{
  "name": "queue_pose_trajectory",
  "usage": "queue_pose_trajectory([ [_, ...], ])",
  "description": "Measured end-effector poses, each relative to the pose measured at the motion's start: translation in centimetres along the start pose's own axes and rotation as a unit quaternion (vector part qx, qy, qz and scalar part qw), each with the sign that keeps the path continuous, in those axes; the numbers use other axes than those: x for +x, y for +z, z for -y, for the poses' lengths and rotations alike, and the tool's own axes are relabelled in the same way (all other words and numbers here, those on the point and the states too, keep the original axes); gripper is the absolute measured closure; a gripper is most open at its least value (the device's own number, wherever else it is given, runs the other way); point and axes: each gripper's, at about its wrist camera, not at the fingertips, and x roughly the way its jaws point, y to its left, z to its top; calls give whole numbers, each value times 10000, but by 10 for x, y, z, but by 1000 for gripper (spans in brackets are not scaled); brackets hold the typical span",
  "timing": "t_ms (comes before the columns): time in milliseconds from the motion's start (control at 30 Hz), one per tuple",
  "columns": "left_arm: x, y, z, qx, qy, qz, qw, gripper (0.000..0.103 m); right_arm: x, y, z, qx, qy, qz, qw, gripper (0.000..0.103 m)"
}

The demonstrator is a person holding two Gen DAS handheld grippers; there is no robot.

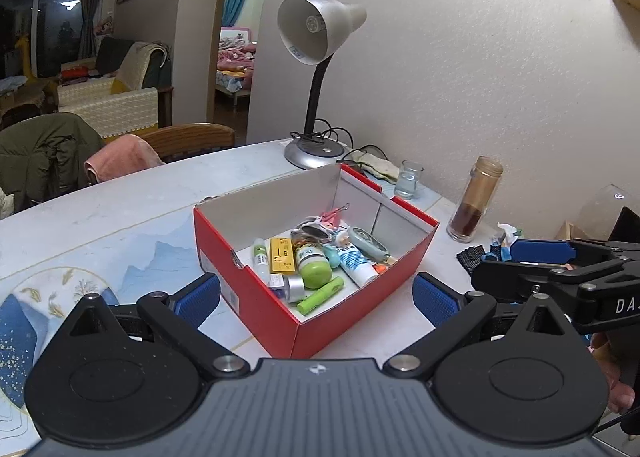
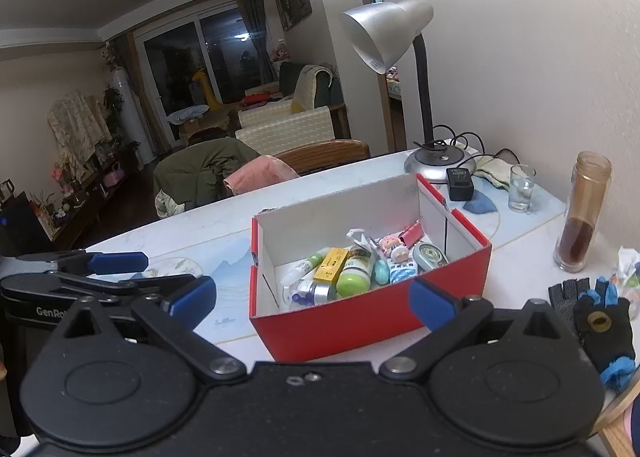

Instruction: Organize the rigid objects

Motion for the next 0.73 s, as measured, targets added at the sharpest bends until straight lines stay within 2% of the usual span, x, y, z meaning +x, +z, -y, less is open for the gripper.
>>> queue_pose_trajectory([
  [733,-2,-4,6,113,146,-34,9998,0,-3,-9,0,29,7,-13,10000,0],
])
